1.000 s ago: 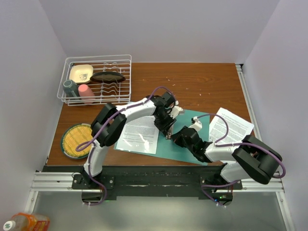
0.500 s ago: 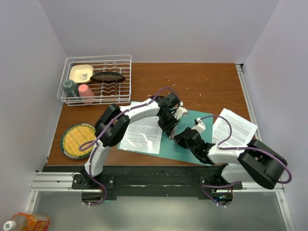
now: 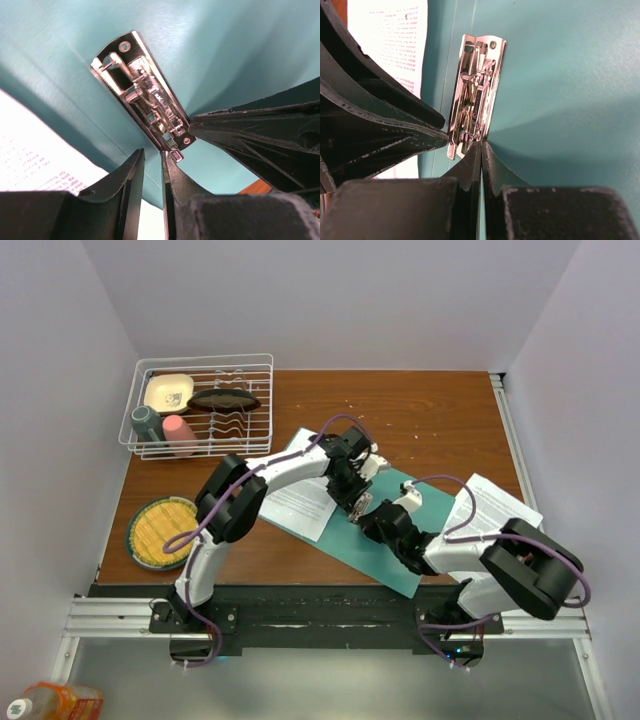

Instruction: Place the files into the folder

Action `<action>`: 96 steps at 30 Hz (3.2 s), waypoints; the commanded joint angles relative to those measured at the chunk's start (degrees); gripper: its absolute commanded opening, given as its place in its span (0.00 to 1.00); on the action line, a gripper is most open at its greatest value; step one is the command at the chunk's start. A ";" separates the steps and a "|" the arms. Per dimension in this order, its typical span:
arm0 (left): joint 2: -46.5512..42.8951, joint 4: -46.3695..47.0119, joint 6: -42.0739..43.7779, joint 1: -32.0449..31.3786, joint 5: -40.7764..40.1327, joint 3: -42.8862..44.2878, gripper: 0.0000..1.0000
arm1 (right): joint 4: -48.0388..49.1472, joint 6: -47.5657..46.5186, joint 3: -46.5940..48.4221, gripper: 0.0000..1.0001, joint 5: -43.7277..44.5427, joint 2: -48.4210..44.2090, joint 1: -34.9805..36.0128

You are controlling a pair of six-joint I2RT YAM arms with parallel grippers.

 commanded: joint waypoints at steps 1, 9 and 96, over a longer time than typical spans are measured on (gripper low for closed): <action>-4.61 8.65 -0.24 1.51 1.62 -6.47 0.25 | -12.22 -3.02 1.10 0.00 -4.88 9.45 0.85; -8.75 11.02 0.73 2.66 2.32 -16.07 0.24 | -10.55 -4.70 7.34 0.00 -6.11 17.54 0.50; -7.08 8.47 -3.76 1.08 3.56 -10.37 0.17 | -12.05 -2.24 0.84 0.00 -6.81 7.09 -1.26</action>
